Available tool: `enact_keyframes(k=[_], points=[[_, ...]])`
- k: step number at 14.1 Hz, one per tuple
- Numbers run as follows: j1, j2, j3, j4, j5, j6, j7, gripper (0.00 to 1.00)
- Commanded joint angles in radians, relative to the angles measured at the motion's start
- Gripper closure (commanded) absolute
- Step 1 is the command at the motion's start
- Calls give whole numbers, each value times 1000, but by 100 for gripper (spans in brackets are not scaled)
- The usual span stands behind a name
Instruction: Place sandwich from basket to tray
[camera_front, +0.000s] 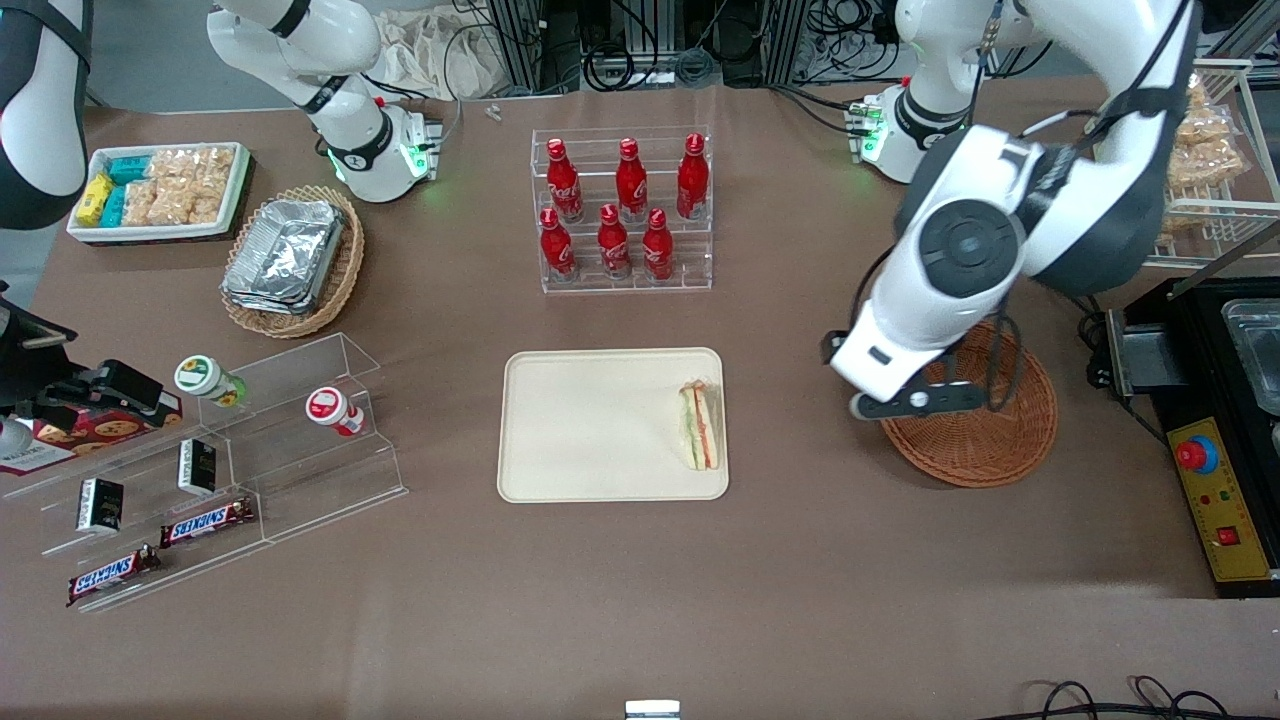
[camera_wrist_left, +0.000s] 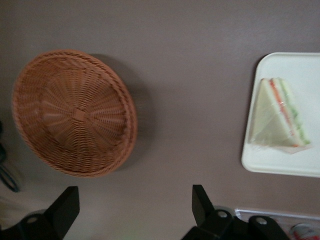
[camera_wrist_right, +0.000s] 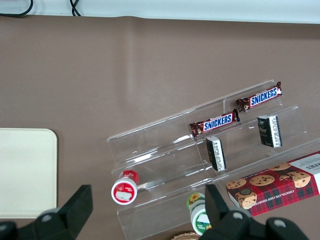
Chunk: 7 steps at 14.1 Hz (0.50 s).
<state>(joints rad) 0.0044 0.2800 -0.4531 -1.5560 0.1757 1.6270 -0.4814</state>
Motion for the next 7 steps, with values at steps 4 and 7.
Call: enact_keyframes(k=[4, 7], points=[[-1, -223, 264, -194, -114, 19, 450, 0], [0, -257, 341, -222, -114, 25, 590, 0]])
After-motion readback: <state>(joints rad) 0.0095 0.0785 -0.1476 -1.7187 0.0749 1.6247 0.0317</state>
